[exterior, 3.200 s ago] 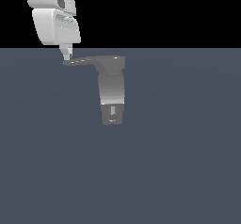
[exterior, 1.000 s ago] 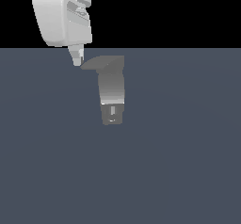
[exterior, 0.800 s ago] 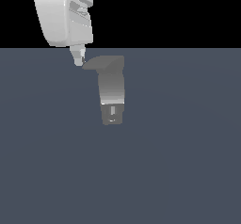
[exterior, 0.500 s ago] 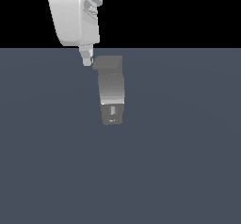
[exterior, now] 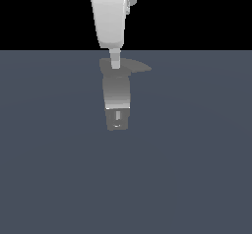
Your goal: Turn on the faucet by rotating a designated handle.
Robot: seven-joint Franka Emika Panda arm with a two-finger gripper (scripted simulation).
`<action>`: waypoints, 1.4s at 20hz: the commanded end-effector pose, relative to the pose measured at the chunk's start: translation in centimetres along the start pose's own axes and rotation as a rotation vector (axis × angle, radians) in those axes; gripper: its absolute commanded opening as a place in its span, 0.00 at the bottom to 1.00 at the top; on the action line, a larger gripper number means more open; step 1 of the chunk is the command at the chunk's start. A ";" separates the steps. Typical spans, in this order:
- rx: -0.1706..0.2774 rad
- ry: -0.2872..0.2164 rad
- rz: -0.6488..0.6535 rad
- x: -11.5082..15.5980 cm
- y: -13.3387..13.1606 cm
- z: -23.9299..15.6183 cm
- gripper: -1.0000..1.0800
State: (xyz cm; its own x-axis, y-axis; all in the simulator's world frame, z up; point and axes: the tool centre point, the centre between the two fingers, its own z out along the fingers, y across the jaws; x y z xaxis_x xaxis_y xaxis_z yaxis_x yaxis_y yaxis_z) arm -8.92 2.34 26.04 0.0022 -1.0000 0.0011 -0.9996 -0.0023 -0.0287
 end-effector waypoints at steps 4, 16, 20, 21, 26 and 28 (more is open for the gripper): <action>0.001 0.002 0.002 1.7 0.0 0.0 0.00; -0.013 0.001 0.016 6.2 -3.0 0.6 0.00; -0.017 0.001 0.020 7.7 -4.0 0.8 0.00; -0.018 0.000 0.022 8.1 -4.2 0.9 0.00; -0.023 0.000 0.027 9.8 -5.4 1.1 0.00; -0.025 0.000 0.029 10.6 -5.8 1.2 0.00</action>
State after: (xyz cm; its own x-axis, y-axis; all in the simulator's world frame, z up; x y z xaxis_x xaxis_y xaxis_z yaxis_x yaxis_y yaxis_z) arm -2.95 -6.66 25.90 -0.0068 -1.0000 0.0026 -0.9998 0.0068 -0.0211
